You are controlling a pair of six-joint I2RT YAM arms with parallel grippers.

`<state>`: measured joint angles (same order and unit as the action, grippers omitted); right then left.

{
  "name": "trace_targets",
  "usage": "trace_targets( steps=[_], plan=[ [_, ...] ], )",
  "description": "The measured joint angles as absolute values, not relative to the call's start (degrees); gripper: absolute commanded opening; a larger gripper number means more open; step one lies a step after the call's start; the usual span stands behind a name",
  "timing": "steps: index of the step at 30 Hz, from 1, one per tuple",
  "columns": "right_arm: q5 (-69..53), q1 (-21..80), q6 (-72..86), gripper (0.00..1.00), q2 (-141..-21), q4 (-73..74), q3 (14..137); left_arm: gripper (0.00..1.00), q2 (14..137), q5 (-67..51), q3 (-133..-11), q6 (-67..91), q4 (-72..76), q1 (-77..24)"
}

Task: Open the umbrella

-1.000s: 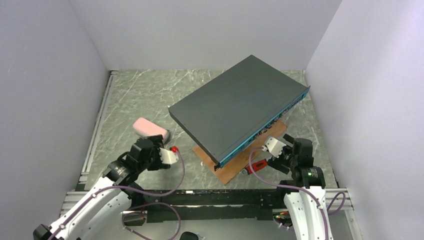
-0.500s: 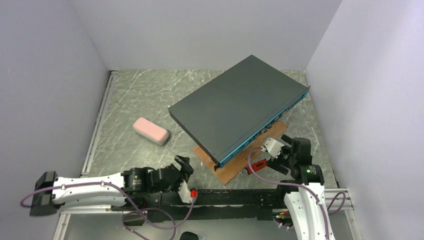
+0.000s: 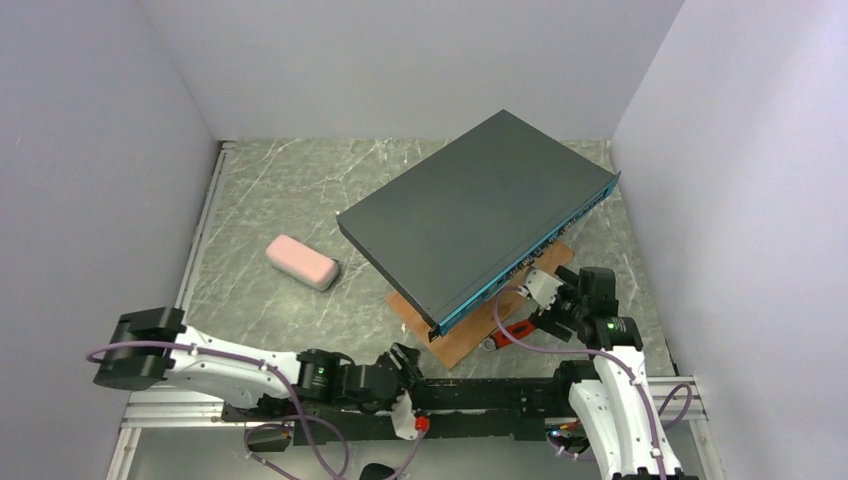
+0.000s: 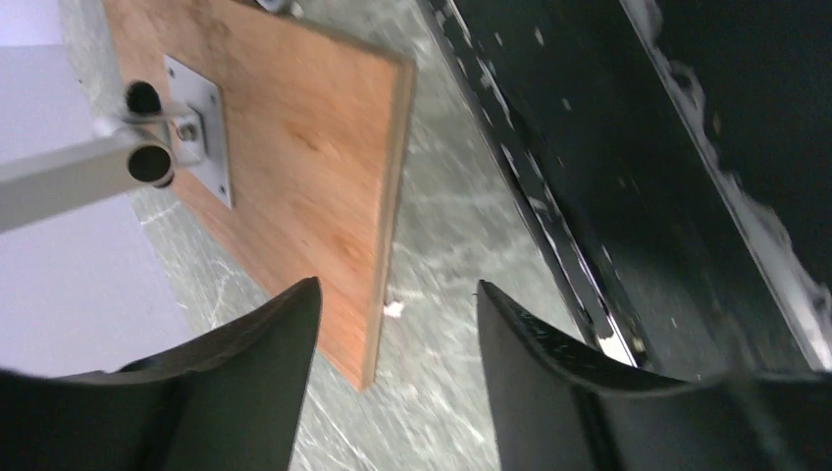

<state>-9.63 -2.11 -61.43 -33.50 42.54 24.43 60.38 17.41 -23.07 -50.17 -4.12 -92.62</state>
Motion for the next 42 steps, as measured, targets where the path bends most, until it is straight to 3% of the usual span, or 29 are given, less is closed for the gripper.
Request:
trace_targets(
  steps=[10,25,42],
  plan=[
    [-12.4,-2.04,-61.54,0.79,-33.45,40.95,23.18,0.54,73.73,17.41,-33.36,-45.1,4.25,-95.18],
    [-14.06,-1.76,-61.39,0.7,-38.17,38.0,22.74,0.59,90.76,22.59,-41.8,-39.2,7.66,-96.33],
    [-14.59,-1.06,-59.79,0.67,-45.19,29.93,21.39,0.54,96.6,25.3,-43.81,-34.0,8.01,-92.42]
  ],
)
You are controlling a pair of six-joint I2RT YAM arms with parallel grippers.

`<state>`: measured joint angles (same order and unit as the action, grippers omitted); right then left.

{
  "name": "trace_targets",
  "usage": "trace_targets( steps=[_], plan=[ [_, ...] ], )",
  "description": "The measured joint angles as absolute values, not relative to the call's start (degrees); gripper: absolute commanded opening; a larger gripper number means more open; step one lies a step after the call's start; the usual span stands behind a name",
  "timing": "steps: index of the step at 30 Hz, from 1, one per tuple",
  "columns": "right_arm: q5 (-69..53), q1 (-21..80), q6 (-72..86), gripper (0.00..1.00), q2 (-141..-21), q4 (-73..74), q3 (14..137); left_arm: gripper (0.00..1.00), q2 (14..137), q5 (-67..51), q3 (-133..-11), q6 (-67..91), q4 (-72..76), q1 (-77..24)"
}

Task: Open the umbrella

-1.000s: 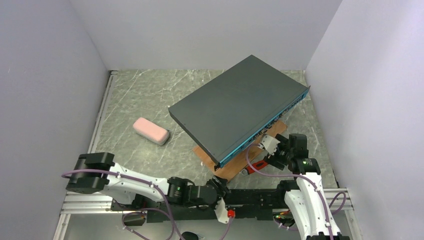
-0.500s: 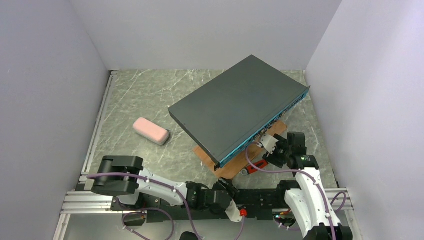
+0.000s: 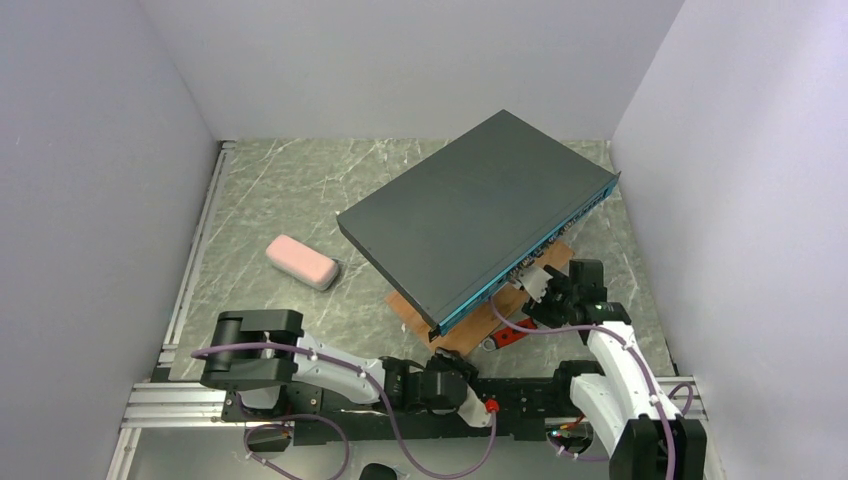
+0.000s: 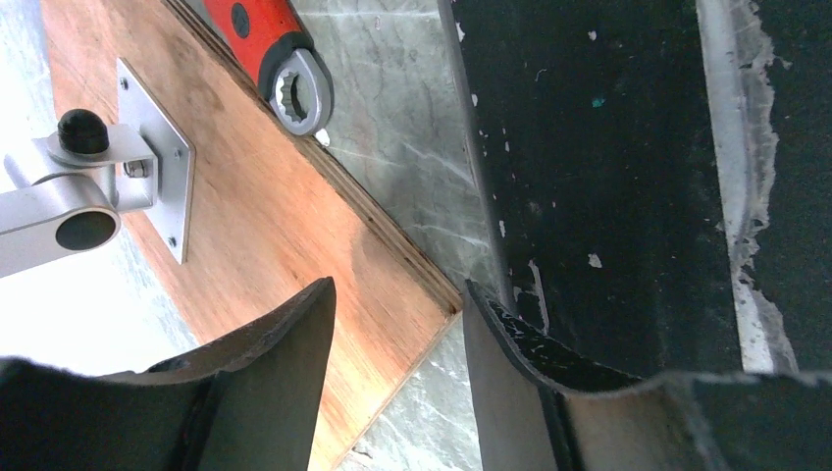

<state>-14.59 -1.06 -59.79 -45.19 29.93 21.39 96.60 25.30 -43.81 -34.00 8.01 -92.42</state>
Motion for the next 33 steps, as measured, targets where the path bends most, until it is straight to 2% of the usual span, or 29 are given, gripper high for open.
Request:
trace_targets(
  steps=[11,28,33],
  plan=[
    [-12.95,3.79,-57.98,0.62,-50.3,23.68,21.41,0.47,95.39,20.71,-42.26,-33.91,9.32,-90.11],
    [-14.76,7.7,-54.83,0.59,-50.85,22.72,24.84,0.46,92.12,7.07,-37.67,-35.29,14.59,-83.53],
    [-15.57,7.73,-54.39,0.58,-54.54,22.17,26.59,0.47,91.72,4.95,-37.65,-34.85,14.15,-82.52]
  ],
)
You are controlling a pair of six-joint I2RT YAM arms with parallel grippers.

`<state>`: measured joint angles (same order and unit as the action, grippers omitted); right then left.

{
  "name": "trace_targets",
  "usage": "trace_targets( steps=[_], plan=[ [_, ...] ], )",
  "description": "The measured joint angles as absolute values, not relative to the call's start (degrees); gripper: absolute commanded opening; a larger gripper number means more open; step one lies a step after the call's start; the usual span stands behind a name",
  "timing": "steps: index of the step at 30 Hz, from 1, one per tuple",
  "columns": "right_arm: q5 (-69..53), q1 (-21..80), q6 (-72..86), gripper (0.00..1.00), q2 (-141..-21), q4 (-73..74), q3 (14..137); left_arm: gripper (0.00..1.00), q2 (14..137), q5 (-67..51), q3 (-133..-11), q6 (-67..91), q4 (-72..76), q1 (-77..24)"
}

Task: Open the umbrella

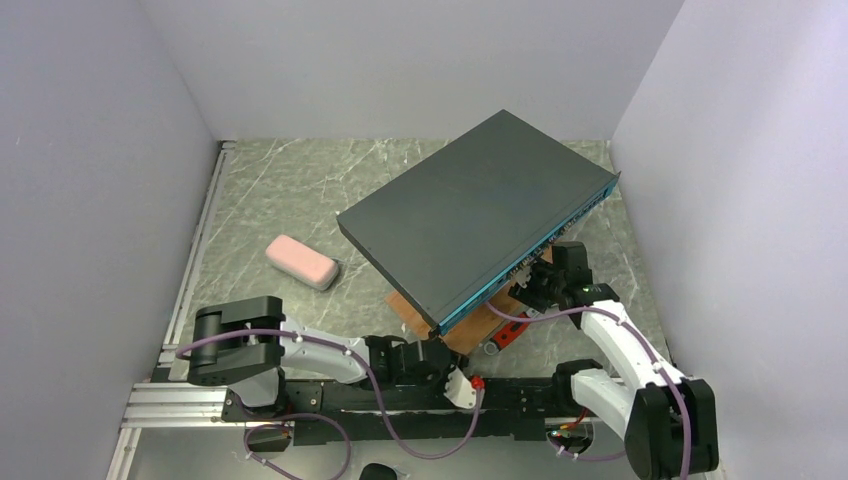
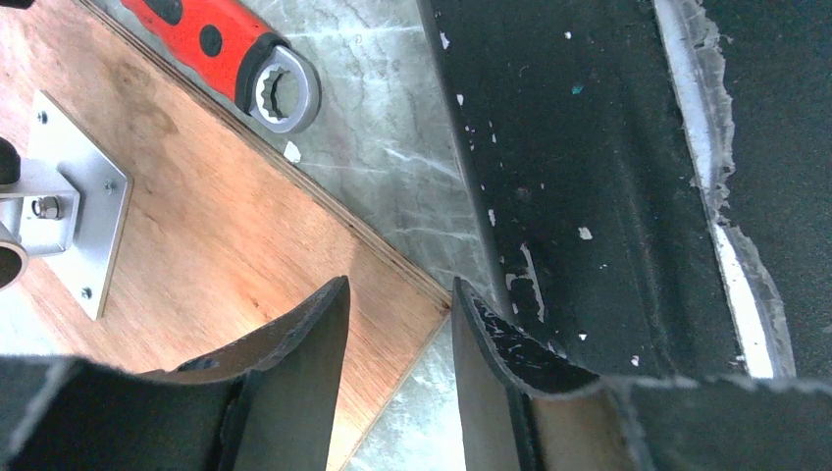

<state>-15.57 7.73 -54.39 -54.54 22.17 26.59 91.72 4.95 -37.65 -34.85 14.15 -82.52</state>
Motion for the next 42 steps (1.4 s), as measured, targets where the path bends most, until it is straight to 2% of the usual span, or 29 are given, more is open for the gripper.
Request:
trace_targets(
  steps=[5,9,17,20,22,23,24,25,35,42],
  plan=[
    [-15.55,7.77,-54.46,0.56,-55.9,22.22,26.5,0.53,92.2,6.0,-40.45,-33.23,9.69,-82.91],
    [-15.51,7.77,-54.74,0.56,-55.46,22.2,26.22,0.56,95.29,13.76,-46.52,-31.09,1.61,-86.39],
    [-14.85,7.75,-55.48,0.54,-54.19,22.37,24.03,0.56,103.04,26.52,-58.43,-25.02,-12.84,-91.05],
    [-14.59,7.75,-55.18,0.54,-54.89,21.93,24.03,0.44,105.73,28.97,-61.58,-23.14,-15.14,-91.66],
    [-14.44,7.64,-54.72,0.54,-55.55,21.65,24.03,0.24,108.53,31.48,-64.14,-22.52,-14.52,-91.53],
    [-14.39,7.6,-54.41,0.54,-55.77,21.61,24.03,0.11,109.78,31.88,-65.17,-22.0,-14.31,-91.39],
    [-14.35,7.55,-54.22,0.54,-55.9,21.56,24.03,0.02,110.61,32.05,-65.82,-21.47,-14.24,-91.42],
    [-14.33,7.53,-54.06,0.54,-55.94,21.52,24.03,0.0,111.15,32.38,-66.28,-21.34,-14.22,-91.55],
    [-14.09,6.68,-53.76,0.52,-55.75,21.34,24.03,0.0,111.68,35.31,-68.27,-22.24,-19.77,-91.26],
    [-14.0,5.43,-54.35,0.51,-56.42,21.41,24.03,0.0,112.07,40.84,-64.82,-24.58,-16.93,-90.41]
  ],
)
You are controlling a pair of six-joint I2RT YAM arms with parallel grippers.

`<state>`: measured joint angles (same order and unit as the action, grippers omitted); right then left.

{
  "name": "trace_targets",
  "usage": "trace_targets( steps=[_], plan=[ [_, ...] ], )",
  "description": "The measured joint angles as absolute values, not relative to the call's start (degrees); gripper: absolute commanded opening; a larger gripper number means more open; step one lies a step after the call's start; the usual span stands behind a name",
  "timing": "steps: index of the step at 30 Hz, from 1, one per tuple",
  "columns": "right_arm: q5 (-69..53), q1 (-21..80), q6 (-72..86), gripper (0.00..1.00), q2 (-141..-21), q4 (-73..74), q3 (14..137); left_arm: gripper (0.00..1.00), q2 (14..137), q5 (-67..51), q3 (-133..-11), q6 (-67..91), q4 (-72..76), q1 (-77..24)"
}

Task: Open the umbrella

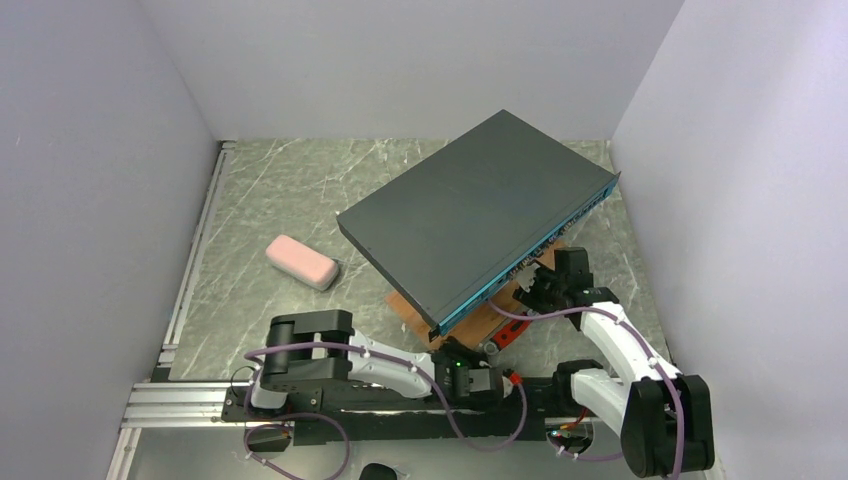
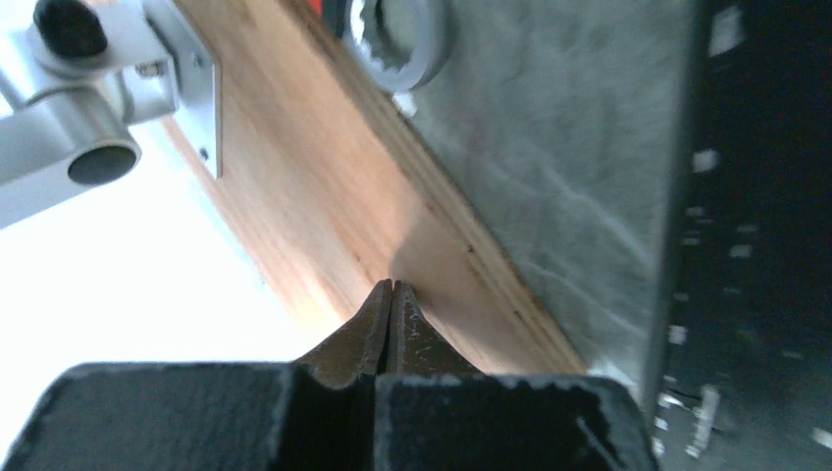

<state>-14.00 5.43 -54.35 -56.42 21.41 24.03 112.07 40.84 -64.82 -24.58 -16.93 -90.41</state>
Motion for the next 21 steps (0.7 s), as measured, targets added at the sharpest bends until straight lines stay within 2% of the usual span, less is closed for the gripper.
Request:
trace_targets(
  steps=[7,14,21],
  plan=[
    [-14.06,5.43,-55.77,0.51,-56.71,21.34,24.03,0.0,109.95,47.31,-57.25,-28.45,-14.13,-83.55],
    [-13.65,7.75,-54.35,0.5,-63.09,18.24,24.8,0.0,108.53,50.33,-52.66,-32.05,-12.01,-74.26],
    [-13.02,8.21,-52.27,0.46,-64.99,19.92,26.5,0.0,106.5,47.72,-52.27,-32.45,-14.48,-73.71]
  ],
)
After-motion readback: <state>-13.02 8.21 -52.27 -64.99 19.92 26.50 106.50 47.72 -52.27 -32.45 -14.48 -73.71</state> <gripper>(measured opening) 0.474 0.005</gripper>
